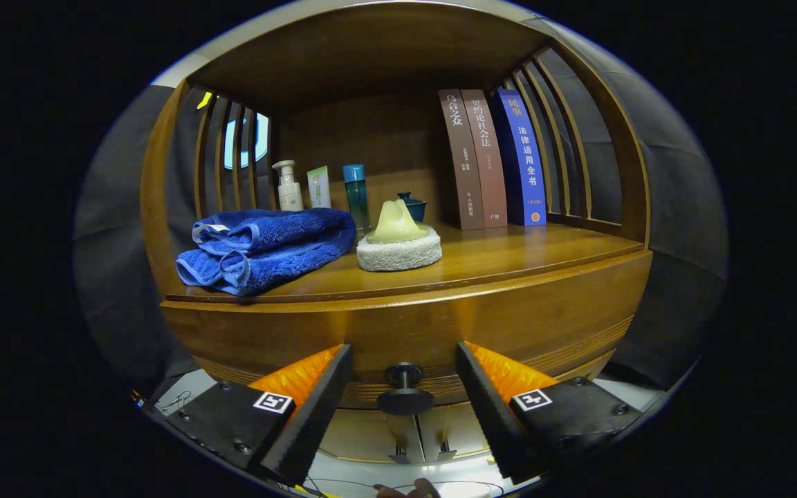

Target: Pull open the drawer, take out the items inside it, and place them on the countertop above the cabinet.

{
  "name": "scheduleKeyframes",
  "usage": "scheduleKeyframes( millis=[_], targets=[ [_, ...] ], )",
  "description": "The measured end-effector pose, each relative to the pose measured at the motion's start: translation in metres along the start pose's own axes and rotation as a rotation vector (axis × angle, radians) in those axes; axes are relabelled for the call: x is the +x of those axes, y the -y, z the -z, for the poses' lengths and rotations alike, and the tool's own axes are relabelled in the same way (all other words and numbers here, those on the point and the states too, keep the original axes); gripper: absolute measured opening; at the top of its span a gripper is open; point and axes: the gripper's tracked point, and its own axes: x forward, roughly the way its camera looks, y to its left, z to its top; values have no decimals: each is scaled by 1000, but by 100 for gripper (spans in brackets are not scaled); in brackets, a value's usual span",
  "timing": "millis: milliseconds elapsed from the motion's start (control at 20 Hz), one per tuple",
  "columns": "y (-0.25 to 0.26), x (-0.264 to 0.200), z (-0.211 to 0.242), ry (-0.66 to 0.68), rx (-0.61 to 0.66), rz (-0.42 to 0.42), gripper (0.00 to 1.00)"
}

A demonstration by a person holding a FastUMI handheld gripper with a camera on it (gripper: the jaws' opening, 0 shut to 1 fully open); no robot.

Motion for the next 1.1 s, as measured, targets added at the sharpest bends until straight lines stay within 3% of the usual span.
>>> scheduleKeyframes(
  millis=[350, 650, 1100],
  targets=[
    [0, -3, 2, -19, -5, 19, 100],
    [-8, -35, -15, 2, -24, 3, 100],
    [-21, -131, -117, 79, -35, -63, 99]
  ],
)
